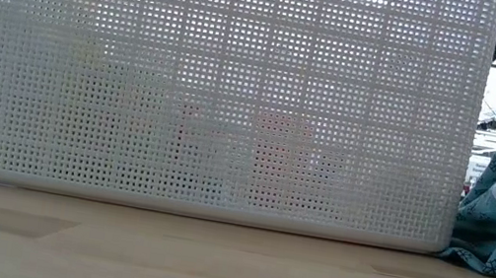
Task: Pick & place medical supplies in basket/bin
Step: Put the white mailer bag into the white container
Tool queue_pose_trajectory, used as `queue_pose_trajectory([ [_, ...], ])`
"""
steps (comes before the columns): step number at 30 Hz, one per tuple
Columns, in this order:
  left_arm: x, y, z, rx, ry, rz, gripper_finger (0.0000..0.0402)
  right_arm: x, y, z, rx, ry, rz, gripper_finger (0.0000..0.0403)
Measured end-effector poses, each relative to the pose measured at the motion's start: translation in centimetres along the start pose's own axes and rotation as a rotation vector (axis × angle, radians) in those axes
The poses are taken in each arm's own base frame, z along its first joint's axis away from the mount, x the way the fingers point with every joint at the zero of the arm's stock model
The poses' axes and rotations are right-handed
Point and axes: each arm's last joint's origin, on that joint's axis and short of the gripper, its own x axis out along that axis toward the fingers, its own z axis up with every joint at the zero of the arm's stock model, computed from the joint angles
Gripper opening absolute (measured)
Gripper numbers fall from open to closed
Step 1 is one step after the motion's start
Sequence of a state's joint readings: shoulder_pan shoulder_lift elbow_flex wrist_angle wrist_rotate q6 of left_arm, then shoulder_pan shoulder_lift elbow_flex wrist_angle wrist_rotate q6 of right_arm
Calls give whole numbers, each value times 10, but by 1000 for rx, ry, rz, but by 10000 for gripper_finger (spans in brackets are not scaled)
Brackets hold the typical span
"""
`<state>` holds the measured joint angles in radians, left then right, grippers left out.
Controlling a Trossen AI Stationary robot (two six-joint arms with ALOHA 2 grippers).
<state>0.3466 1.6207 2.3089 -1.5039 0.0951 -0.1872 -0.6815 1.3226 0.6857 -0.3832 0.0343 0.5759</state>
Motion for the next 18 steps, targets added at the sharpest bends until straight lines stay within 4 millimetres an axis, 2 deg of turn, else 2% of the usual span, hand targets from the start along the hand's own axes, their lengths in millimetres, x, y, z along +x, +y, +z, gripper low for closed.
queue_pose_trajectory([
  [5, 0, 0, 0, -26, 1, 13, 385, 11, 0, -2, -14, 43, 5, 337],
  [9, 0, 1, -2, -35, 20, 19, 385, 12, 0, -2, -40, 41, -2, 303],
  [13, 0, 1, -4, -50, 37, 26, 385, 9, 1, 0, -60, 22, 5, 245],
  [18, 0, 2, -4, -49, 33, 41, 385, 3, 2, 1, -61, 13, 48, 151],
])
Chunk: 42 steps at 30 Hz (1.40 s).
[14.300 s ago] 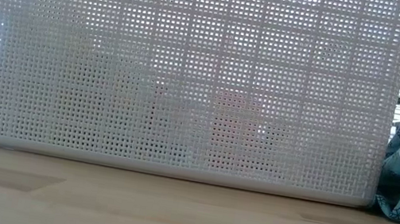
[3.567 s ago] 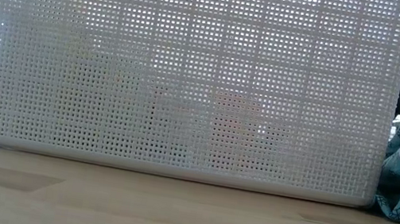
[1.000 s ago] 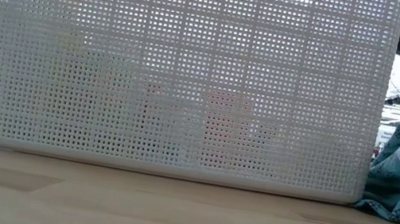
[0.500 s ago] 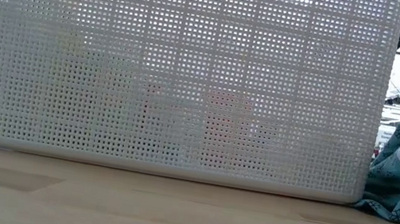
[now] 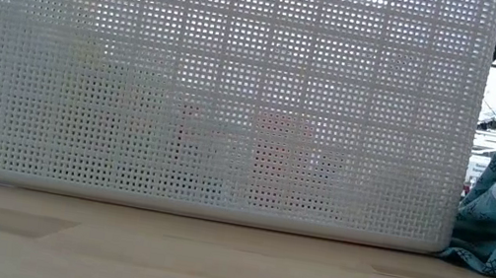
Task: Pick & place medical supplies in basket/bin
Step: Put the white mailer bag into the white container
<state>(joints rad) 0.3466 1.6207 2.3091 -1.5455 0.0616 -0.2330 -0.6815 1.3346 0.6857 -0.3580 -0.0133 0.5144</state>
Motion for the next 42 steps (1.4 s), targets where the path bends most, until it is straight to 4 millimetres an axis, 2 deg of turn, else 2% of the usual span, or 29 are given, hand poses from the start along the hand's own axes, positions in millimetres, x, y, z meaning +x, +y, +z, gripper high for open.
queue_pose_trajectory([
  [4, 0, 0, 0, 52, -1, 2, 385, -17, 4, 1, -3, -8, 106, 148],
  [7, 0, 0, 0, 99, -1, 2, 385, -41, 6, 3, -6, -2, 124, 148],
  [12, 0, 0, 0, 131, -1, 2, 385, -104, 16, 17, -64, -151, 160, 148],
  [18, 0, 1, 0, 146, -7, 30, 385, -193, 49, 41, -226, -457, 289, 148],
  [20, 0, 1, 1, 161, -10, 51, 385, -215, 63, 50, -256, -519, 338, 148],
  [23, 0, 2, 1, 180, -13, 79, 385, -237, 90, 66, -308, -565, 413, 149],
  [28, -1, 7, 2, 198, -24, 162, 385, -245, 149, 86, -427, -536, 554, 149],
  [33, -3, 13, 2, 174, -28, 165, 385, -239, 198, 90, -542, -444, 679, 150],
  [36, -3, 11, 2, 180, -26, 152, 385, -225, 214, 87, -598, -332, 712, 150],
  [42, -3, 13, 0, 222, 3, 170, 385, -182, 239, 72, -607, -76, 788, 150],
])
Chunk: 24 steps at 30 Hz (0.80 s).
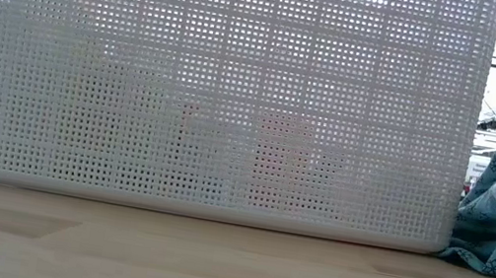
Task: Pick & place medical supplies in basket/bin
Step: Put the white mailer bag into the white container
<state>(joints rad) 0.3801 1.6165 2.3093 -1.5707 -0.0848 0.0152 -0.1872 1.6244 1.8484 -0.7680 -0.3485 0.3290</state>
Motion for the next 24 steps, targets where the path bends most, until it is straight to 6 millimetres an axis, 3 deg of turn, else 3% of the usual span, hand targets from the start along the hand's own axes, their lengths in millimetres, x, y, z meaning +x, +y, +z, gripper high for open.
queue_pose_trajectory([
  [15, -39, 3, -16, 68, -99, 11, 385, 105, -25, -8, 43, 53, 115, 150],
  [24, -56, 1, -24, 56, -155, -115, 385, 164, -36, -38, 53, 217, 259, 152],
])
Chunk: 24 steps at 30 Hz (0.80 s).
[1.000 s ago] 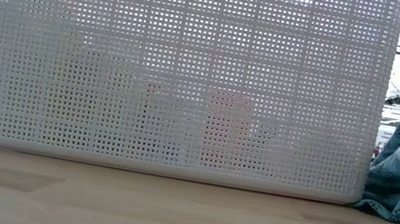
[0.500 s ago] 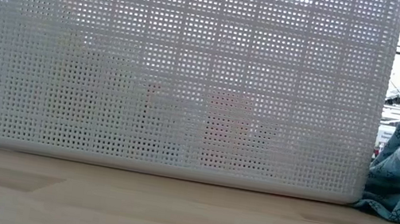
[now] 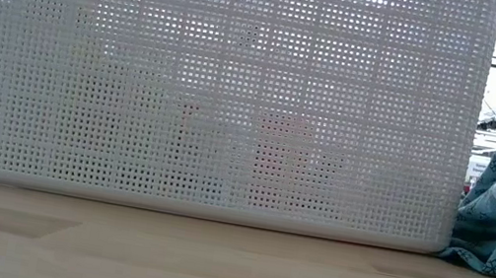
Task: Pick & place medical supplies in basket/bin
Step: Put the white mailer bag into the white container
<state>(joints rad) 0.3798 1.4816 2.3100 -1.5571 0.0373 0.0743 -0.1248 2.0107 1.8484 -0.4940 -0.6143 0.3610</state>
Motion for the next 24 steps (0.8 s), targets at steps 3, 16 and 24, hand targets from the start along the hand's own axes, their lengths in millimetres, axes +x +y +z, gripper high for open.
queue_pose_trajectory([
  [3, -3, -2, -1, 1, -11, -56, 385, 15, -5, -6, -19, 33, 3, 153],
  [16, -6, -5, -3, 44, -13, -145, 385, 53, -22, -24, -147, 80, -168, 188],
  [24, -8, -4, -3, -53, -16, -106, 385, 57, -16, -27, -210, 83, -186, 277],
])
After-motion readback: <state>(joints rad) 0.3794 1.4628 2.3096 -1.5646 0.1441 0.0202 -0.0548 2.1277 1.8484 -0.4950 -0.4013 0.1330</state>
